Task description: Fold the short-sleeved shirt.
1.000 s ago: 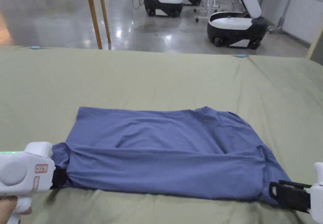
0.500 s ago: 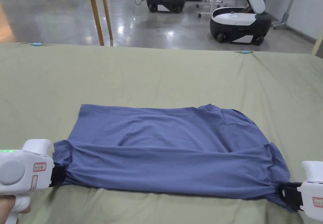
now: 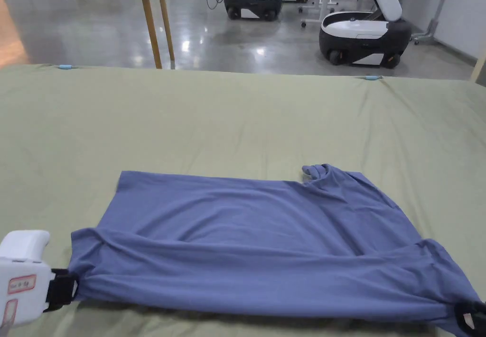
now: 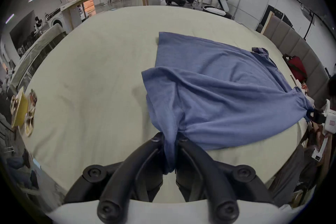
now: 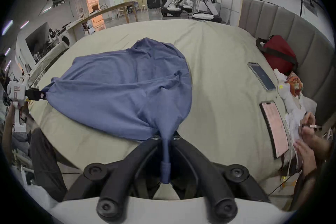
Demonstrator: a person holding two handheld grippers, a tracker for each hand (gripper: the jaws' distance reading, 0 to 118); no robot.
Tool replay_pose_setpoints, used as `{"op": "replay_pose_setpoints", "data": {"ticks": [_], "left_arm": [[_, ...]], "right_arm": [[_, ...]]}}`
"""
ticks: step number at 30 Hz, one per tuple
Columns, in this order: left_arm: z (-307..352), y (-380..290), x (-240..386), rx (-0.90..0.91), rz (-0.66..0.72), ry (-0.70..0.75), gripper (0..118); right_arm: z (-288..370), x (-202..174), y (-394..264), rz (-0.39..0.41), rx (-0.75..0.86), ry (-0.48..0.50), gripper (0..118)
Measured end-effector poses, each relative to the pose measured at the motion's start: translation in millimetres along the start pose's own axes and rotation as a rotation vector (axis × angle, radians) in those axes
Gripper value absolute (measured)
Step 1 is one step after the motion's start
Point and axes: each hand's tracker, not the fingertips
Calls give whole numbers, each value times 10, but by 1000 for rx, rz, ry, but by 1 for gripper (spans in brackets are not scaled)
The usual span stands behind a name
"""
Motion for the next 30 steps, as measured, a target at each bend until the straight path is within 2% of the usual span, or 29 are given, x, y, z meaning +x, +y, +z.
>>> {"op": "replay_pose_setpoints", "data": {"ticks": [3,8,9,10,11,12,13,14,16,18,19,20,21,22,23,27,28,30], "left_arm": [[226,-300,-27,10,12,18,8],[316,-515,-131,11,42,6,8],[320,-514,-93,14,41,-5,8],[308,-511,-89,20,46,-11,11],[309,-502,-78,26,35,-21,25],[330,-489,-58,54,10,0,60],[320,-462,-71,72,-4,23,106],[318,-415,-78,72,-10,42,112],[392,-273,-84,120,1,38,108],[405,-61,-5,139,6,25,104],[393,35,29,168,11,19,92],[361,150,72,186,6,10,71],[299,267,95,204,5,4,40],[220,370,132,209,2,13,1],[123,479,165,210,-6,16,1],[-362,882,219,178,-4,17,1],[-483,979,202,155,10,13,1],[-754,1182,177,126,31,22,1]], "right_arm": [[197,-86,-271,-34,-10,24,6],[257,-180,-431,-15,-31,32,7],[230,-178,-411,-17,-35,42,12],[220,-208,-398,-12,-44,44,42],[220,-256,-386,2,-53,21,82],[156,-206,-369,14,-51,4,116],[154,-215,-353,24,-43,-10,116],[239,-244,-300,29,65,22,115],[215,-134,-100,-3,46,-2,115],[136,-88,140,-20,121,1,113],[86,-85,253,-25,162,-4,98],[64,-207,326,-40,183,-8,65],[-4,-236,440,-54,203,-15,14],[-84,-252,543,-66,229,-24,1],[-211,-265,648,-78,239,-59,1],[-605,-228,1044,-72,213,-28,1],[-732,-298,1112,-29,188,-55,1],[-981,-334,1268,-2,146,-72,1]]}}
